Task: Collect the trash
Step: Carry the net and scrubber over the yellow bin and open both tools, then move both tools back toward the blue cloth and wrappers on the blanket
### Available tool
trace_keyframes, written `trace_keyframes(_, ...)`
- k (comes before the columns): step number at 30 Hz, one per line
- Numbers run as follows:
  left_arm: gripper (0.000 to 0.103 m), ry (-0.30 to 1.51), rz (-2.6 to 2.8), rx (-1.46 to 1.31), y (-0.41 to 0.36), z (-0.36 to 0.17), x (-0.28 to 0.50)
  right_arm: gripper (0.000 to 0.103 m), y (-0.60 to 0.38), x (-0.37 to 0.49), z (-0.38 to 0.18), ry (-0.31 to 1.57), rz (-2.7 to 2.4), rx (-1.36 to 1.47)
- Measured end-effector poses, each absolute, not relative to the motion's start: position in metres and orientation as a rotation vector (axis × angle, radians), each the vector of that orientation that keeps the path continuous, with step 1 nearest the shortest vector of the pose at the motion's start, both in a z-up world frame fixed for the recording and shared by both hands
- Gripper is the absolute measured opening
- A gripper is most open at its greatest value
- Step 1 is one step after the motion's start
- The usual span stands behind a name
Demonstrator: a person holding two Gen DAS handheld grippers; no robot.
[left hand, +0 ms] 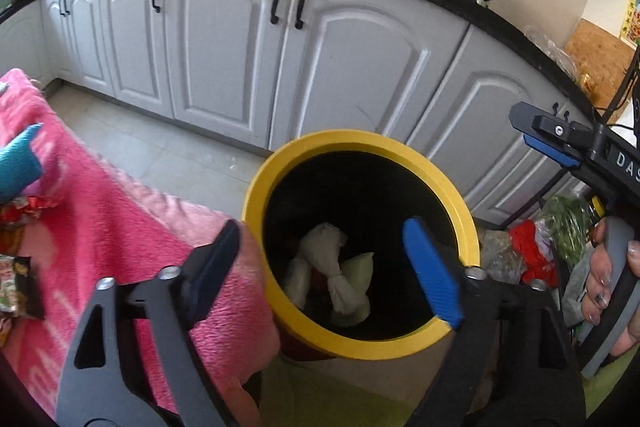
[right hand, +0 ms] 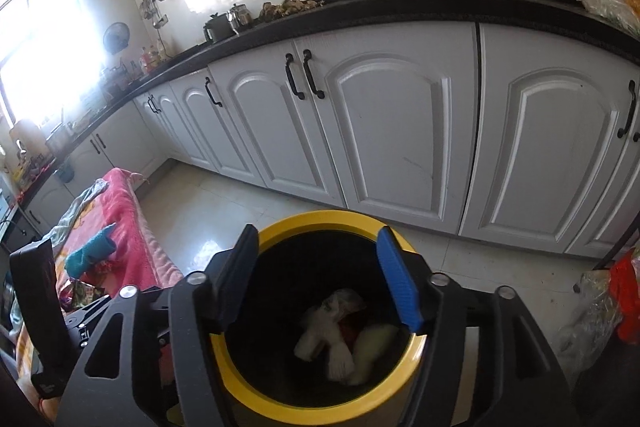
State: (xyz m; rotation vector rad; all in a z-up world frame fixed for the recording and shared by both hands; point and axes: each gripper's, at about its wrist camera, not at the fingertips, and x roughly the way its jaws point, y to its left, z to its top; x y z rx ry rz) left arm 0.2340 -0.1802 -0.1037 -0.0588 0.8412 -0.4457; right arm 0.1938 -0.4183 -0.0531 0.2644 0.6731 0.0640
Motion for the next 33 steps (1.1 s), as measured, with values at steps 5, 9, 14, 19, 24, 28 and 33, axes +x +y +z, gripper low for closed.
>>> trace_keyframes(5, 0.092, 0.802, -0.413, -0.067, -0.168, -0.091, 0.228, 0.075, -0.412, 0.189, -0.046, 0.649, 0.070, 0.260)
trace_keyframes(9, 0.092, 0.789, -0.388, -0.083, -0.157, -0.082, 0.226, 0.082, -0.407, 0.186, -0.040, 0.634, 0.077, 0.251)
trace_keyframes(14, 0.092, 0.770, -0.364, -0.098, -0.144, -0.074, 0.221, 0.087, -0.396, 0.182, -0.032, 0.619, 0.091, 0.235)
trace_keyframes(19, 0.092, 0.752, -0.345, -0.112, -0.132, -0.066, 0.215, 0.089, -0.385, 0.177, -0.026, 0.607, 0.111, 0.215)
trace_keyframes(24, 0.092, 0.726, -0.322, -0.136, -0.116, -0.057, 0.208, 0.090, -0.371, 0.172, -0.021, 0.601, 0.142, 0.190)
trace_keyframes(28, 0.092, 0.709, -0.299, -0.154, -0.101, -0.050, 0.202, 0.092, -0.354, 0.167, -0.017, 0.596, 0.176, 0.164)
trace_keyframes(33, 0.092, 0.694, -0.265, -0.178, -0.084, -0.045, 0.194, 0.092, -0.332, 0.162, -0.010, 0.586, 0.216, 0.122)
